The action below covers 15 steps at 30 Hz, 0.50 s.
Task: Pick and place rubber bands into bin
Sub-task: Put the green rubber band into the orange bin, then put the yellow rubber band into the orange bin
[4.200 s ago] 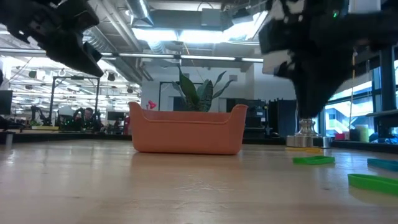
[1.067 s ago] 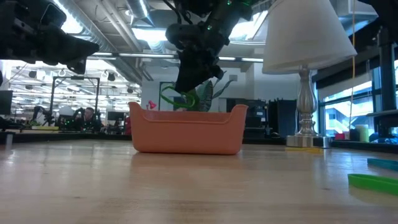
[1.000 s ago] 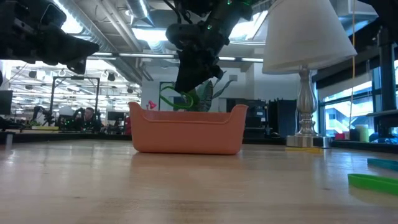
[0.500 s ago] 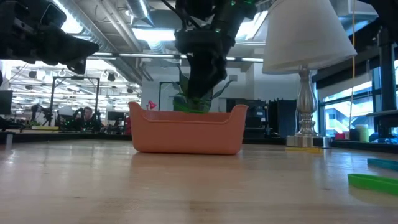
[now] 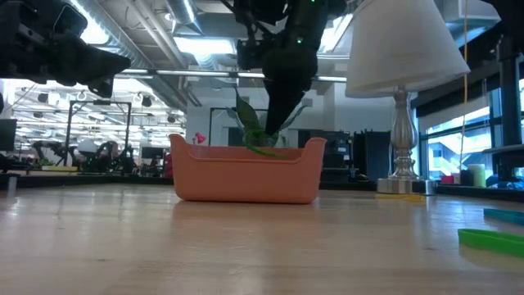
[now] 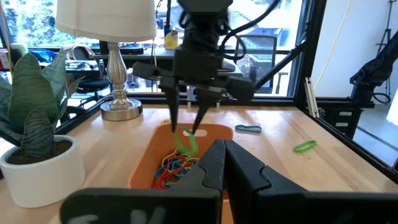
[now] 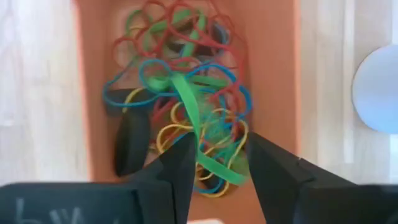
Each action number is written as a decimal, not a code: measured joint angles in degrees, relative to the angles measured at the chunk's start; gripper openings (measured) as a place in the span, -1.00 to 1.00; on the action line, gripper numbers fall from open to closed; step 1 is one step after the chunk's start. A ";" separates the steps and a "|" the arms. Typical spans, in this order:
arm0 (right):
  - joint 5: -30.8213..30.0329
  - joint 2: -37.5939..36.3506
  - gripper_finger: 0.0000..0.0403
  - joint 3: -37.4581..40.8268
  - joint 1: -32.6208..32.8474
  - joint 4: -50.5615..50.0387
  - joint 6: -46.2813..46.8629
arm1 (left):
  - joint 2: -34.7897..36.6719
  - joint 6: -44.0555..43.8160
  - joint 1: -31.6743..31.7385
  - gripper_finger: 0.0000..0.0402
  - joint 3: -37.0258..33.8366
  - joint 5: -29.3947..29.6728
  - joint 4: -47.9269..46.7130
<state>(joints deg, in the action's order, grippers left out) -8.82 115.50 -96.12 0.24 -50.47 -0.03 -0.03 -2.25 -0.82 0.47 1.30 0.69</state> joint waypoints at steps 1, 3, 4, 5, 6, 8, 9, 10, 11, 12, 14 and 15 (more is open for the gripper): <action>-0.40 0.00 -0.29 0.00 0.12 -0.22 0.84 | 0.00 -0.01 0.00 -0.98 0.00 0.00 0.00; 1.37 0.00 -0.32 -0.01 0.11 -0.09 0.69 | 0.00 -0.01 0.00 -0.98 0.00 0.00 0.00; 3.80 0.00 -0.33 0.00 -0.14 0.06 -1.03 | 0.00 0.00 0.00 -0.98 0.00 0.00 0.00; 3.27 0.00 -0.34 -0.01 -0.31 0.10 -1.51 | 0.00 0.00 0.00 -0.98 0.00 0.00 0.00; 0.46 0.00 -0.35 -0.01 -0.47 0.04 0.03 | 0.00 -0.01 0.00 -0.98 0.00 0.00 0.00; 0.02 0.00 -0.37 -0.01 -1.15 -0.29 1.34 | 0.00 0.00 0.00 -0.98 0.00 -0.02 0.00; 3.41 0.00 -0.38 0.00 -1.59 -0.33 -0.01 | 0.00 -0.01 0.00 -0.98 0.00 0.00 0.00; 5.61 0.00 -0.39 0.00 -1.88 -0.33 -0.66 | 0.00 -0.01 0.00 -0.98 0.00 0.00 0.00; 6.45 0.00 -0.40 -0.01 -2.08 -0.43 -0.52 | 0.00 -0.01 0.00 -0.98 0.00 0.00 0.00; 6.96 0.00 -0.41 -0.02 -2.26 -0.81 -0.20 | 0.00 -0.01 0.00 -0.98 0.00 0.00 0.00; 10.37 -0.59 -0.43 0.13 -2.42 -2.79 -0.60 | 0.00 -0.01 0.00 -0.98 0.00 0.00 0.00; 13.91 -1.55 -0.44 0.60 -2.71 -2.86 -1.65 | 0.00 0.00 0.00 -0.98 0.00 0.00 0.00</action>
<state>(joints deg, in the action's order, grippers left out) 5.09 113.95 -95.52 -2.46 -53.33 -1.69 -0.03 -2.25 -0.82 0.47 1.30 0.69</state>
